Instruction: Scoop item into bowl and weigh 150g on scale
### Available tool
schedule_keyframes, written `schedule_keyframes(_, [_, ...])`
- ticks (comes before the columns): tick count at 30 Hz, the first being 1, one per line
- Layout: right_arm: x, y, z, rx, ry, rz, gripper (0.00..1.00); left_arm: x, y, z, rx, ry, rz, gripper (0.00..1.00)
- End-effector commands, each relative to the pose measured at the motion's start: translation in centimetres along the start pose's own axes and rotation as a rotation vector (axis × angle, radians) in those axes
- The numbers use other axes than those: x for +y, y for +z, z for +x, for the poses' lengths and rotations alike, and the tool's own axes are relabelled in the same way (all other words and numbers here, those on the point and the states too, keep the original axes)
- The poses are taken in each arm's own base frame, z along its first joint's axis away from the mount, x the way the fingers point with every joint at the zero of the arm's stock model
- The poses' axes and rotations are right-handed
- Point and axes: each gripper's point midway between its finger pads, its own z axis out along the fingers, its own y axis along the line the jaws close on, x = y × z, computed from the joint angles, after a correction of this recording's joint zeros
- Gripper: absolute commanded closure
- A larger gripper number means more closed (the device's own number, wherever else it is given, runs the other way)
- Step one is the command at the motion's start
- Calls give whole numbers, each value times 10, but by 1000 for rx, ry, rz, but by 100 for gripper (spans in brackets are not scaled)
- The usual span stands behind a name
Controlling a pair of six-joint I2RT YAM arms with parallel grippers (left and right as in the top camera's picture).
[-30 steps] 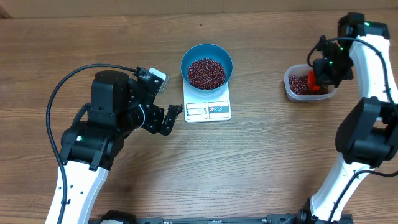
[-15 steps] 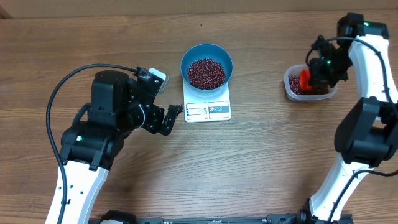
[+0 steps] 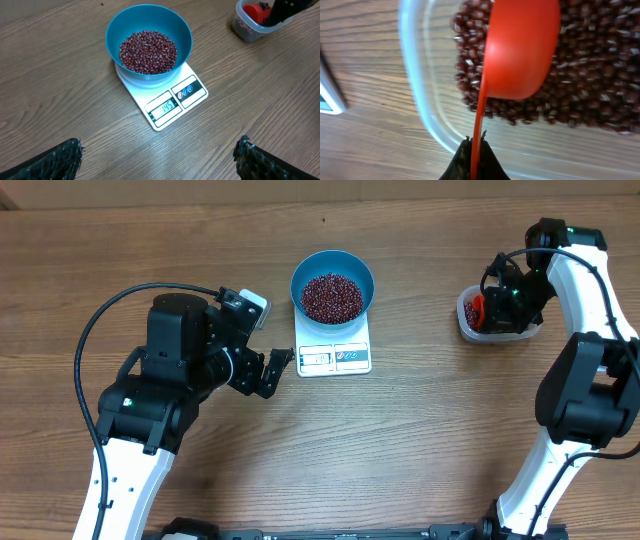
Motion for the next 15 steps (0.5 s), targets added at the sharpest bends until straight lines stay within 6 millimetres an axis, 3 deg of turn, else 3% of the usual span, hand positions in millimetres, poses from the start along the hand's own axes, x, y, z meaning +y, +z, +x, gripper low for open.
schedule_keyframes(1, [23,1,2,0,7,-146,96,-2,-6,-8,-23,-5,-3,1])
schedule_keyframes(10, [16,-20,-4,-79,98,-324,96,-2,-6,-8,-23,-6,-2,0])
schedule_keyframes(15, [-3,-39,-7,-169,168,-461,96,-2,-6,-8,-23,-5,-2,0])
